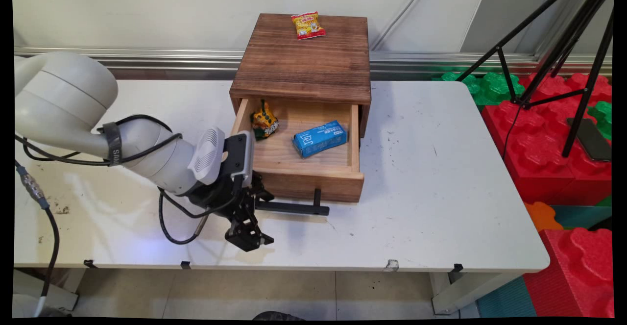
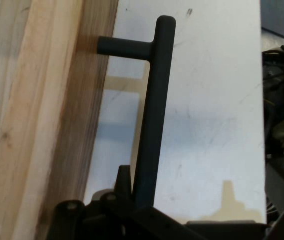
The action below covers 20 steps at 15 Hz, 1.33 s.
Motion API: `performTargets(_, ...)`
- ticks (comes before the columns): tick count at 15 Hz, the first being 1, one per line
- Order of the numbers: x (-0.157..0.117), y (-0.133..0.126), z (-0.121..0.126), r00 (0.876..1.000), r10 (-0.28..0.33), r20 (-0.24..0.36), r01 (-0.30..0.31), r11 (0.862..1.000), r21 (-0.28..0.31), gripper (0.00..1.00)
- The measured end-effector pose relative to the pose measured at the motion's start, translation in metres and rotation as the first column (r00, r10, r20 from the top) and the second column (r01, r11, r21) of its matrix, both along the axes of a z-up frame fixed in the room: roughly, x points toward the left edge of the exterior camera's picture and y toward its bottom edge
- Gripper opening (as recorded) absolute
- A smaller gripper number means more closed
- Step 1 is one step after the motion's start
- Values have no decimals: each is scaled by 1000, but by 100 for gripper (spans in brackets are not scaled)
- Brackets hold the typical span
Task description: Open the drawer
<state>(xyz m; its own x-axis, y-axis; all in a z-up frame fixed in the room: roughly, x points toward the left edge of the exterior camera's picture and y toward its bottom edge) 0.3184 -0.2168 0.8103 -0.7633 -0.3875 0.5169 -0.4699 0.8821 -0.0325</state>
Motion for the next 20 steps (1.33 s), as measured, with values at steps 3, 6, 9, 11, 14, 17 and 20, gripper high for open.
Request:
performTargets(3, -2, 4, 1, 1000, 0, -5, 1, 1000, 9, 100)
performTargets(6, -5, 7, 3, 1000, -1, -9, 1, 1000, 18, 100)
performTargets(9, -7, 9, 4, 1000, 0, -12, 0, 1000, 24, 100)
performTargets(11, -9, 12, 6, 1000, 2, -15, -2, 1000, 31, 100)
performTargets(14, -11, 15, 6, 1000, 6, -15, -6, 999, 39, 100)
performTargets(17, -13, 17, 6, 1000, 8, -13, -8, 999, 42, 100)
performTargets(20, -16, 19, 4, 1000, 9, -7, -9, 999, 45, 100)
